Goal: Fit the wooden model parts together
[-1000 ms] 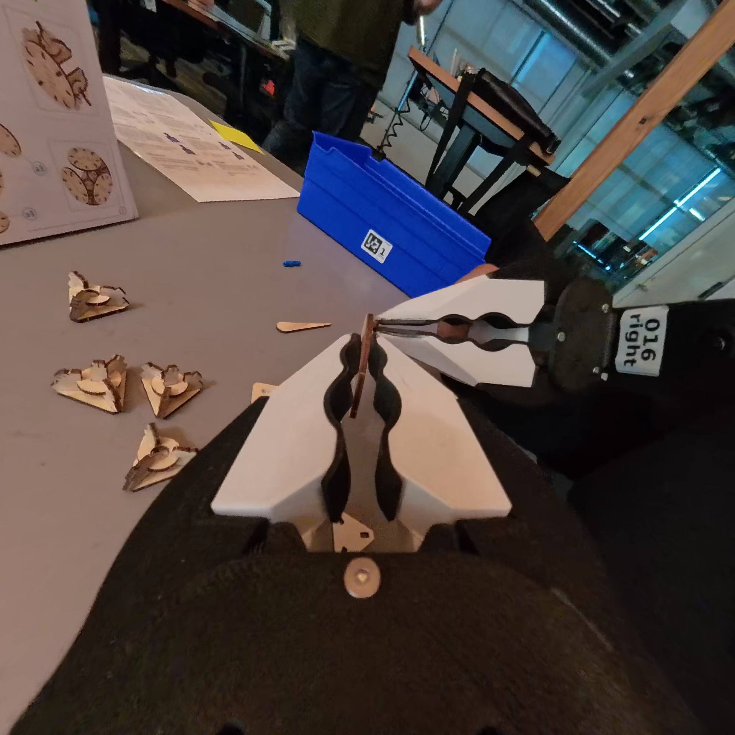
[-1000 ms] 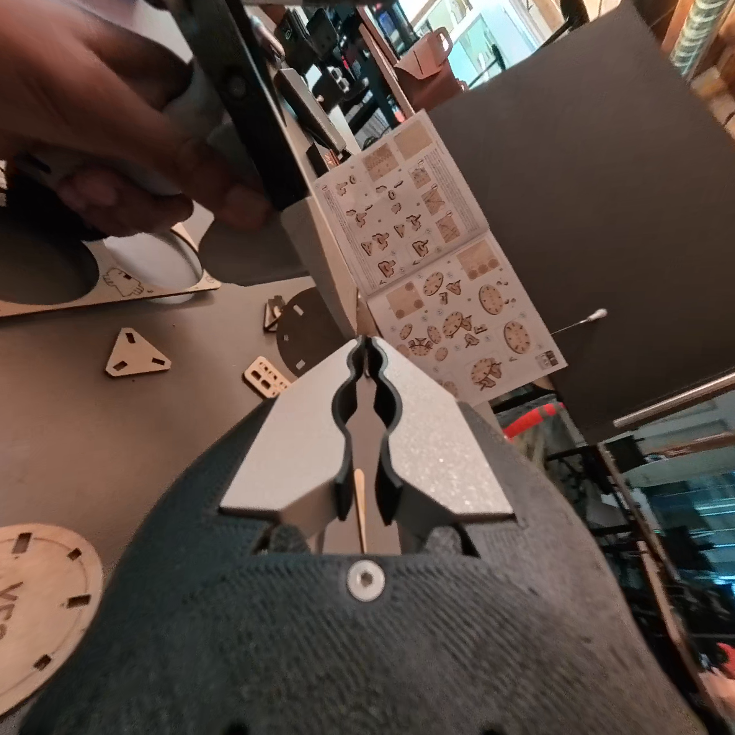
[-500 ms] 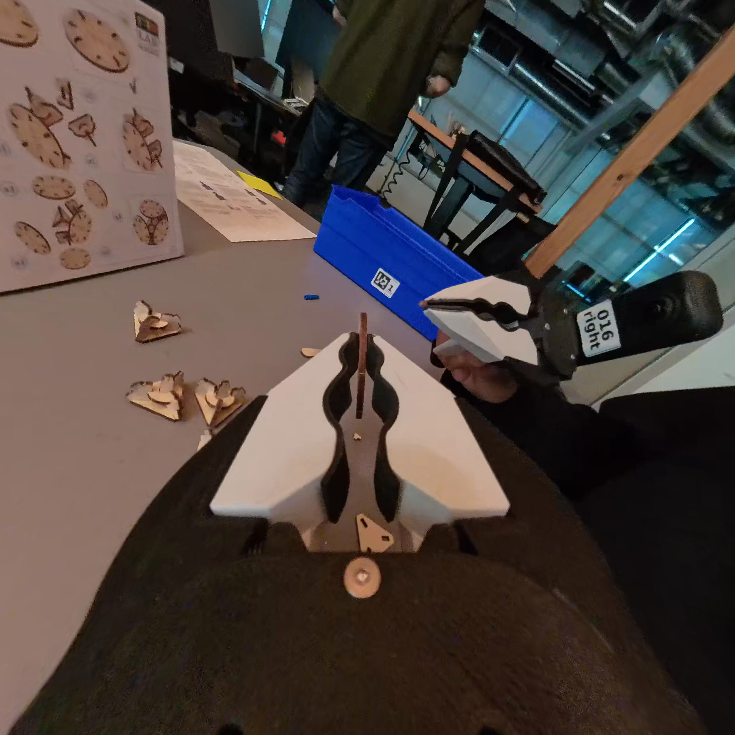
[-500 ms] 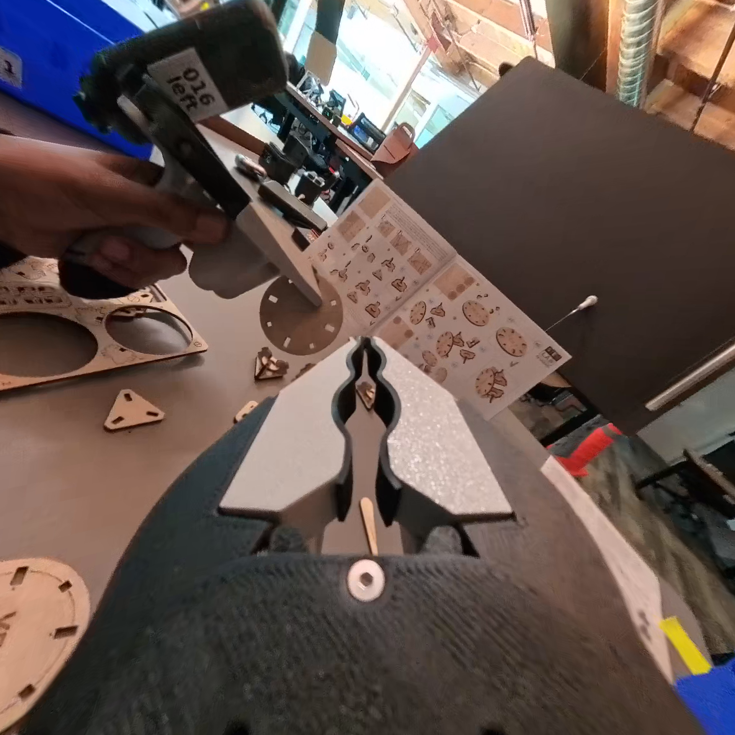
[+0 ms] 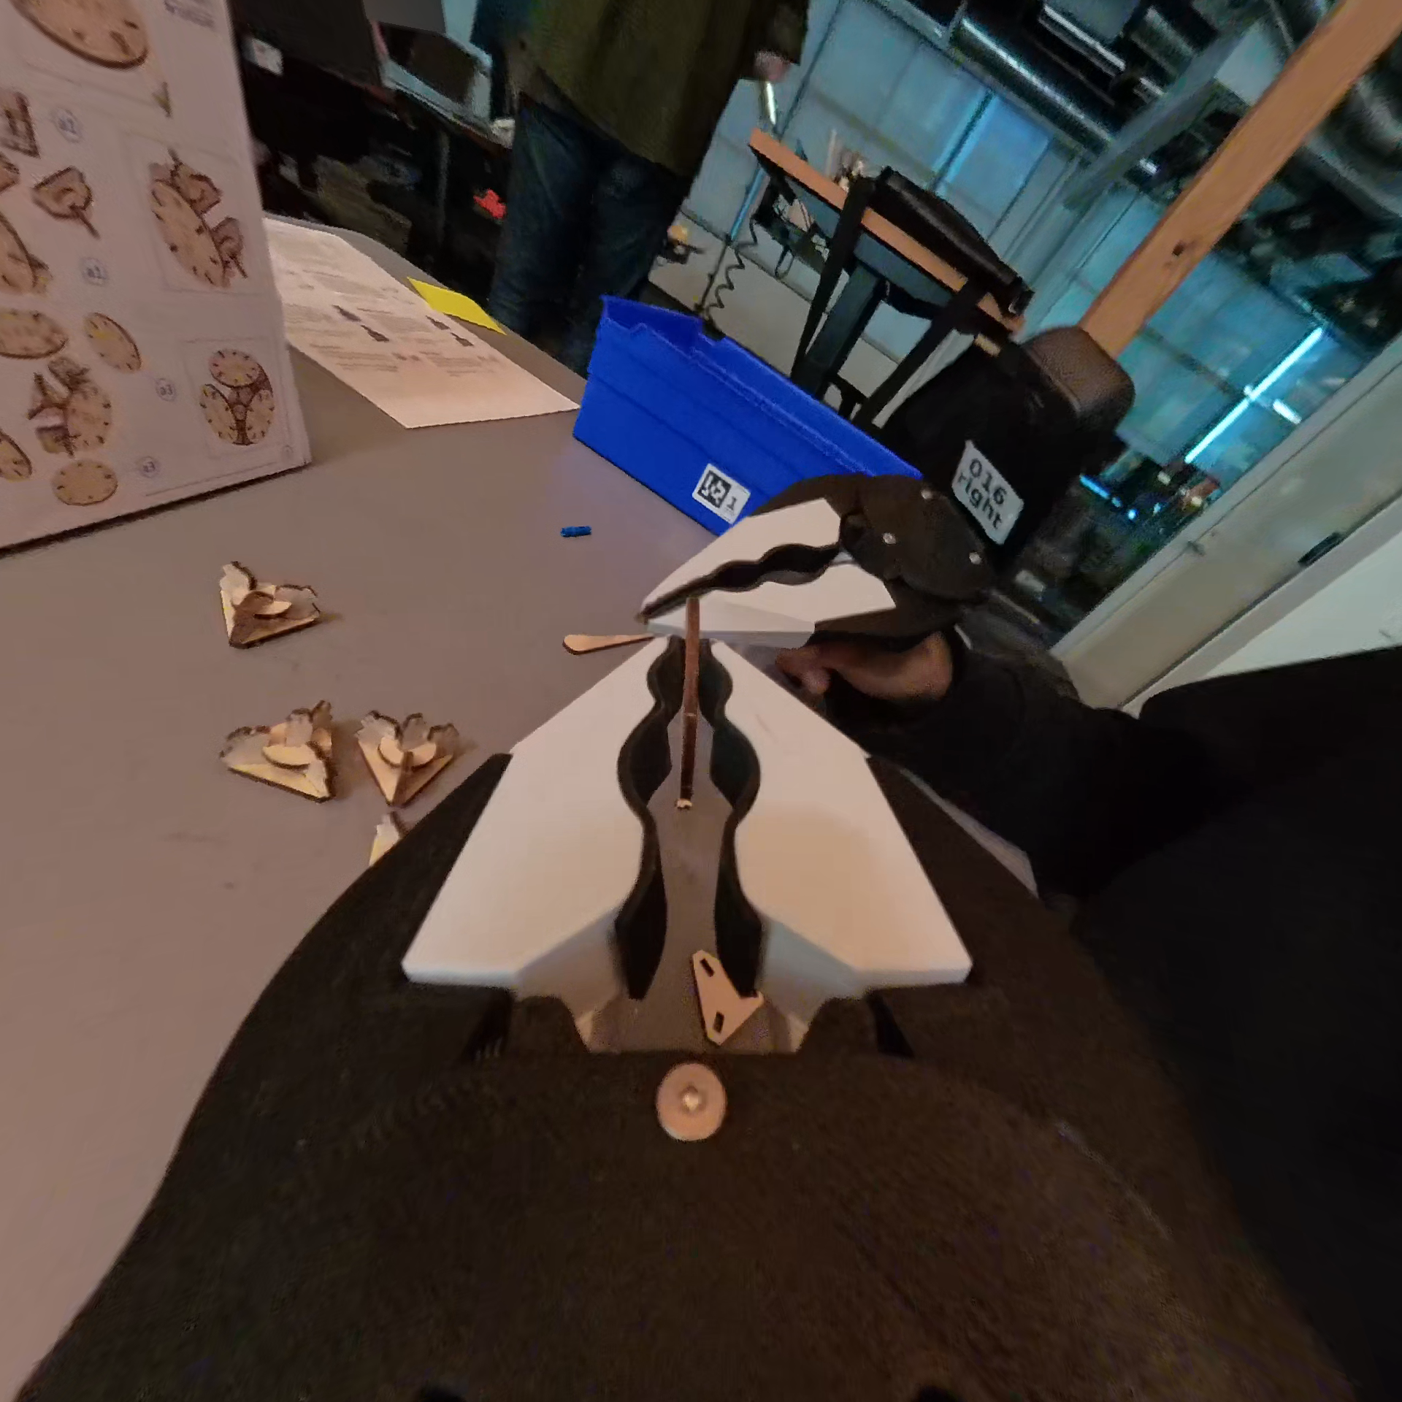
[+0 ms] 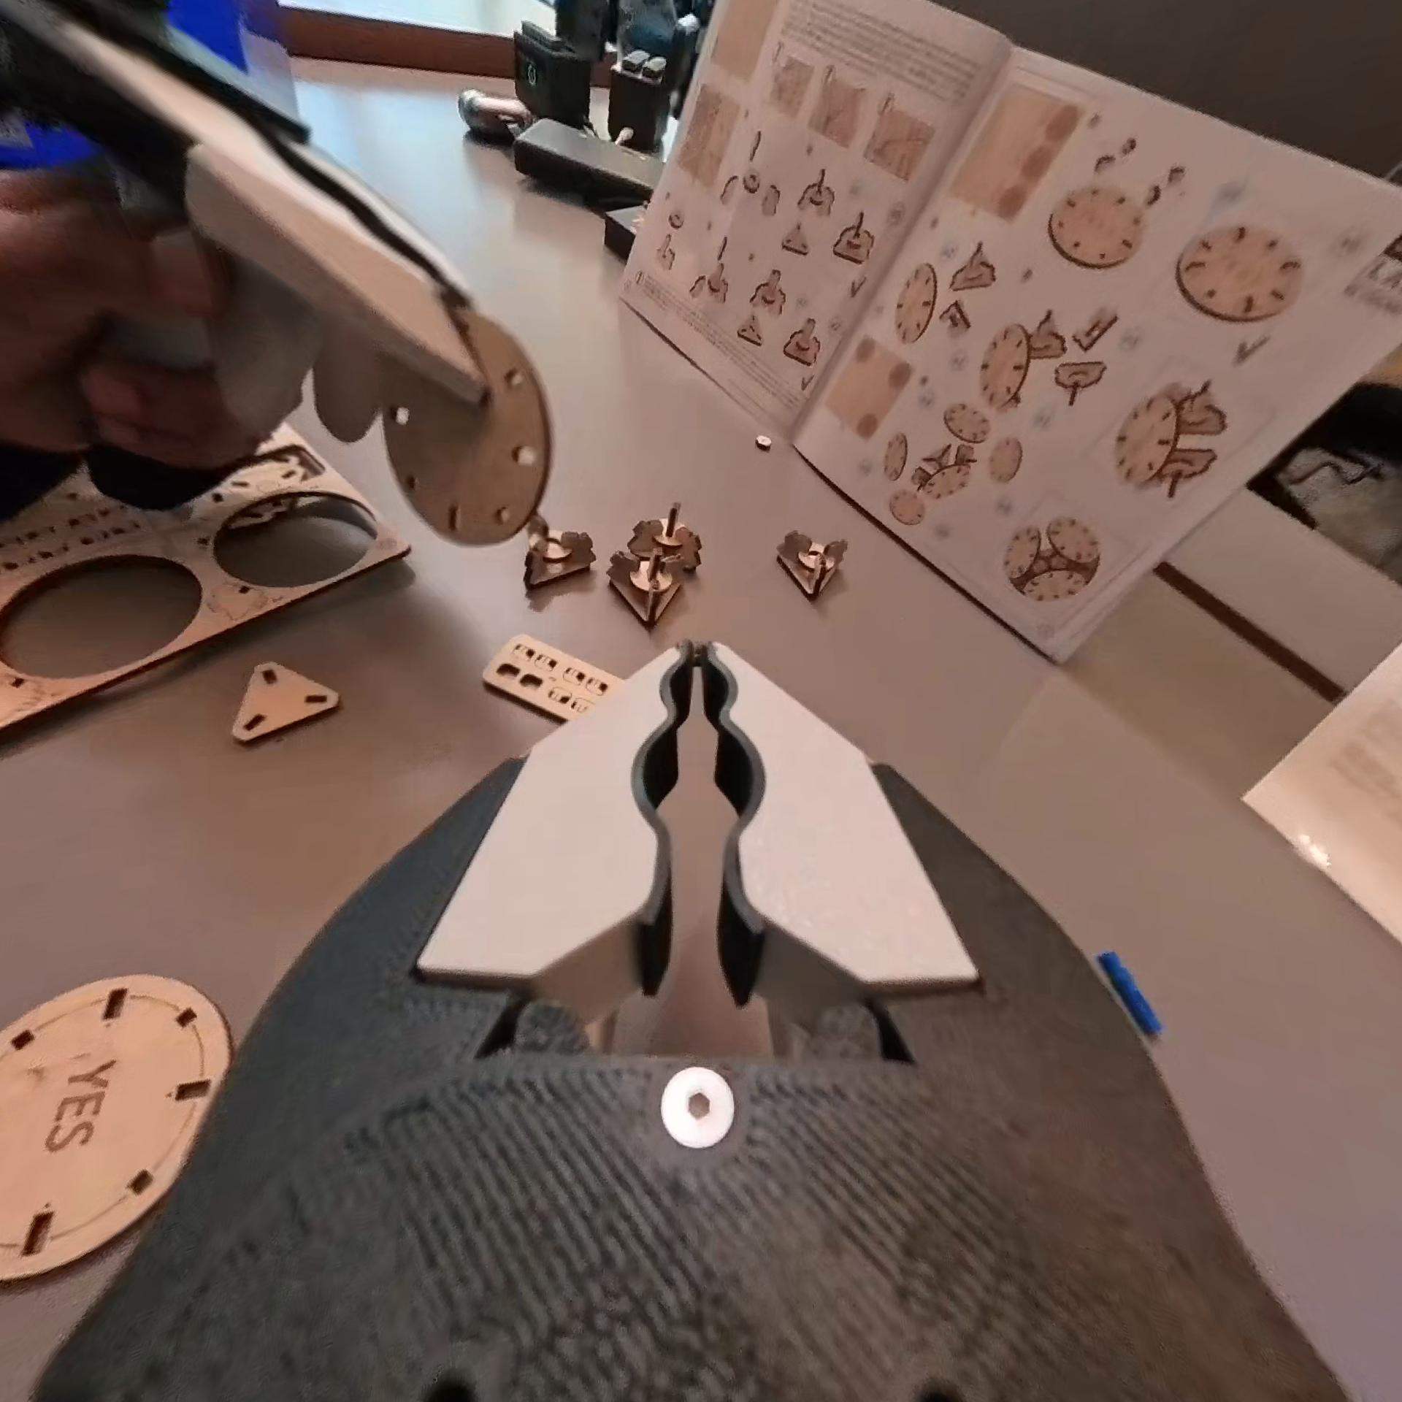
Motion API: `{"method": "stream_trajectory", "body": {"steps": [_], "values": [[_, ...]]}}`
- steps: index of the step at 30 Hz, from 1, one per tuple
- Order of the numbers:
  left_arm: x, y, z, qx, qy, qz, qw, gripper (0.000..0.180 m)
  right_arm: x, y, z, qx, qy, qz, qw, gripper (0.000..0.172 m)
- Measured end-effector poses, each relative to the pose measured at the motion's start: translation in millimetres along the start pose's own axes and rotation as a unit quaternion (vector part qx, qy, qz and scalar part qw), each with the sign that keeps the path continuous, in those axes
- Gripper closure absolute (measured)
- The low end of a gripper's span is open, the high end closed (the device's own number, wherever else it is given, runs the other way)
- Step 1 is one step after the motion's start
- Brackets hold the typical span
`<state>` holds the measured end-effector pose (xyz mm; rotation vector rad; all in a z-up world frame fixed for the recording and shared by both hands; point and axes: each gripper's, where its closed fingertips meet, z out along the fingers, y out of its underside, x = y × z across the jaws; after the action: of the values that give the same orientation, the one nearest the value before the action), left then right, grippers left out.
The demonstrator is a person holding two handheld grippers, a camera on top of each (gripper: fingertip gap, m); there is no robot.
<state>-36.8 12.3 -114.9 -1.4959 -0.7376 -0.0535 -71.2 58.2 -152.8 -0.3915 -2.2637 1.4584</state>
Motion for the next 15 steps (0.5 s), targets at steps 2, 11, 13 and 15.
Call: {"method": "stream_trajectory", "body": {"steps": [2, 11, 13, 15], "values": [[12.8, 10.4, 6.5, -0.035, 0.015, 0.052, 0.998, 0.18, 2.5, 0.1, -0.9, 0.004, -0.007, 0.021, 1.0, 0.172], [43.5, 98.3, 31.0, -0.232, 0.008, 0.406, 0.884, 0.179, 6.5, -1.3, -4.5, 0.007, 0.006, 0.006, 1.0, 0.171], [46.5, 108.9, 33.2, -0.247, 0.006, 0.449, 0.859, 0.177, 5.9, -2.1, -5.0, 0.007, 0.009, -0.001, 1.0, 0.171], [50.9, 113.4, 34.8, -0.252, 0.013, 0.45, 0.857, 0.176, 5.5, -3.2, -5.9, 0.007, 0.01, -0.006, 1.0, 0.172]]}}
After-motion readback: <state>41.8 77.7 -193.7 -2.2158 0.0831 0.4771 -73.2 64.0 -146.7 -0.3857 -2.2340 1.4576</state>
